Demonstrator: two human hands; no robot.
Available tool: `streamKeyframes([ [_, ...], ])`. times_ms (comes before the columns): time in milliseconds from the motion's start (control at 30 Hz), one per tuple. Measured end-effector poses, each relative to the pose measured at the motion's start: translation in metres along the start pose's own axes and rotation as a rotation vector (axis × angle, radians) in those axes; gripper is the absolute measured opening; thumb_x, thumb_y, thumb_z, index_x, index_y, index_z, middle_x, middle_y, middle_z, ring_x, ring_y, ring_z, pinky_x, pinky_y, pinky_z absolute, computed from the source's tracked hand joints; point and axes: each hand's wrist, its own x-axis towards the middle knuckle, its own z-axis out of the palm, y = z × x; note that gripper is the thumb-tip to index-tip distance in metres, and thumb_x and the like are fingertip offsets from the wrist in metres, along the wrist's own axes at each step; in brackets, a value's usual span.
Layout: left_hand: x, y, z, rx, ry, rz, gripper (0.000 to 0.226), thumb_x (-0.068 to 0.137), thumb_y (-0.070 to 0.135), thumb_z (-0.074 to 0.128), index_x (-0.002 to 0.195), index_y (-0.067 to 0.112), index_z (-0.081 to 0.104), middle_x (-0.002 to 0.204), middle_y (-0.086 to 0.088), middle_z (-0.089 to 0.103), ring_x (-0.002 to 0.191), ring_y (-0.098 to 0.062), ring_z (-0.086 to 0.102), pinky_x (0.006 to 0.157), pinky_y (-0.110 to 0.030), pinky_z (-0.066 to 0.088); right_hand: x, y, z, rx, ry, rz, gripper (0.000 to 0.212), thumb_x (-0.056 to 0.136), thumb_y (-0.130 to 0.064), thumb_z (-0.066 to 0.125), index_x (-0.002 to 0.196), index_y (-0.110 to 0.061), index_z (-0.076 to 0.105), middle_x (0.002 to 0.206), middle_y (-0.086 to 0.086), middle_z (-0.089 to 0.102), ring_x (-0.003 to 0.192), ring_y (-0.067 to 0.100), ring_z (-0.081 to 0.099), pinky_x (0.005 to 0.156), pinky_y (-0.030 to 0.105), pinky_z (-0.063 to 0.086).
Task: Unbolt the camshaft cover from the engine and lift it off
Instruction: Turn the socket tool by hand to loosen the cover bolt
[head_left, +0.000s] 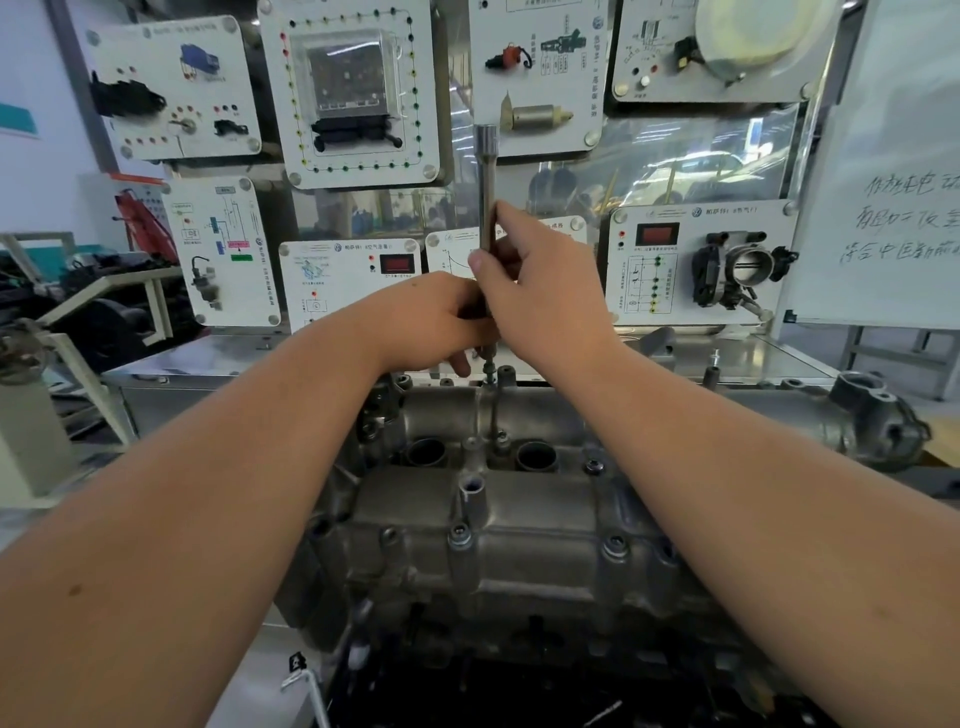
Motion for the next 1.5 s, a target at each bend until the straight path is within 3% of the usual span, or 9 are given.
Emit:
streamKeyframes([
  [133, 0.0010, 0.0003, 0.0007, 0.033, -0.003, 0.008, 0.012, 0.100, 0.032, 0.058, 0.093, 0.032, 0.067, 0.087, 0.007, 0.076, 0.068, -0.007, 0.074, 0.087, -0.045, 0.059, 0.0001, -0.0004, 0.0006, 0.018, 0.019, 0.011, 0.035, 0.097, -0.032, 0.063, 0.129, -0.017, 0.060, 0.093, -0.003, 0.068, 0.086, 0.013, 0.061, 0.078, 0.026, 0.048],
  [300, 0.0002, -0.0001, 0.0013, 0.004, 0.007, 0.023, 0.013, 0.102, 0.031, 0.055, 0.093, 0.035, 0.064, 0.092, 0.011, 0.073, 0.067, -0.007, 0.074, 0.086, -0.045, 0.059, 0.0042, 0.0024, -0.0015, -0.011, 0.000, 0.002, 0.007, 0.100, -0.021, 0.057, 0.095, -0.016, 0.055, 0.069, -0.010, 0.053, 0.070, 0.014, 0.050, 0.057, 0.018, 0.035],
  [433, -0.0001, -0.0023, 0.0007, -0.004, 0.002, 0.036, 0.015, 0.103, 0.030, 0.055, 0.093, 0.038, 0.063, 0.092, 0.013, 0.074, 0.068, -0.005, 0.074, 0.086, -0.045, 0.059, 0.0038, 0.0030, -0.0020, -0.022, -0.026, -0.003, 0.025, 0.100, -0.022, 0.055, 0.120, -0.006, 0.061, 0.081, -0.003, 0.060, 0.080, 0.019, 0.053, 0.070, 0.025, 0.038],
  [600, 0.0037, -0.0047, 0.0003, 0.028, 0.019, 0.031, 0.014, 0.102, 0.033, 0.058, 0.090, 0.035, 0.064, 0.081, 0.011, 0.075, 0.066, -0.005, 0.073, 0.083, -0.039, 0.060, -0.0005, -0.0009, -0.0006, 0.048, 0.010, 0.025, 0.050, 0.098, -0.031, 0.062, 0.146, -0.023, 0.050, 0.107, 0.001, 0.071, 0.099, 0.017, 0.064, 0.090, 0.029, 0.049],
  [733, 0.0051, -0.0057, 0.0020, 0.002, 0.026, 0.036, 0.016, 0.101, 0.032, 0.057, 0.088, 0.038, 0.064, 0.088, 0.009, 0.074, 0.065, -0.007, 0.074, 0.082, -0.039, 0.059, 0.0032, 0.0015, 0.0002, -0.001, 0.023, -0.007, 0.019, 0.098, -0.022, 0.060, 0.114, -0.012, 0.064, 0.086, 0.000, 0.069, 0.084, 0.020, 0.062, 0.075, 0.028, 0.047],
  [833, 0.0035, -0.0056, 0.0018, -0.041, 0.017, 0.041, 0.018, 0.102, 0.032, 0.057, 0.089, 0.042, 0.063, 0.090, 0.012, 0.075, 0.067, -0.008, 0.075, 0.081, -0.037, 0.058, 0.0034, 0.0029, -0.0010, -0.020, 0.022, -0.016, 0.009, 0.099, -0.019, 0.057, 0.092, -0.013, 0.055, 0.077, -0.001, 0.063, 0.076, 0.019, 0.058, 0.063, 0.026, 0.037],
  [1033, 0.0031, -0.0043, 0.0001, 0.021, 0.018, 0.037, 0.013, 0.100, 0.033, 0.059, 0.089, 0.039, 0.063, 0.084, 0.009, 0.075, 0.066, -0.006, 0.074, 0.081, -0.037, 0.059, -0.0002, -0.0016, -0.0006, 0.028, 0.027, 0.000, 0.043, 0.097, -0.030, 0.062, 0.139, -0.021, 0.056, 0.104, -0.002, 0.070, 0.092, 0.015, 0.064, 0.083, 0.027, 0.050],
  [1267, 0.0029, -0.0048, 0.0017, 0.004, 0.022, 0.025, 0.015, 0.104, 0.032, 0.054, 0.110, 0.026, 0.067, 0.096, 0.011, 0.073, 0.066, -0.006, 0.074, 0.086, -0.040, 0.058, 0.0056, 0.0050, -0.0059, 0.028, -0.011, 0.000, 0.025, 0.100, -0.020, 0.056, 0.122, -0.010, 0.061, 0.084, 0.002, 0.066, 0.076, 0.018, 0.059, 0.068, 0.026, 0.040],
  [1500, 0.0039, -0.0039, 0.0004, 0.044, 0.028, 0.030, 0.010, 0.100, 0.035, 0.058, 0.091, 0.033, 0.062, 0.085, 0.009, 0.073, 0.065, -0.004, 0.072, 0.080, -0.038, 0.060, 0.0005, -0.0014, -0.0036, 0.021, 0.058, -0.025, 0.044, 0.098, -0.027, 0.063, 0.140, -0.018, 0.056, 0.106, 0.001, 0.071, 0.093, 0.017, 0.064, 0.086, 0.029, 0.049],
])
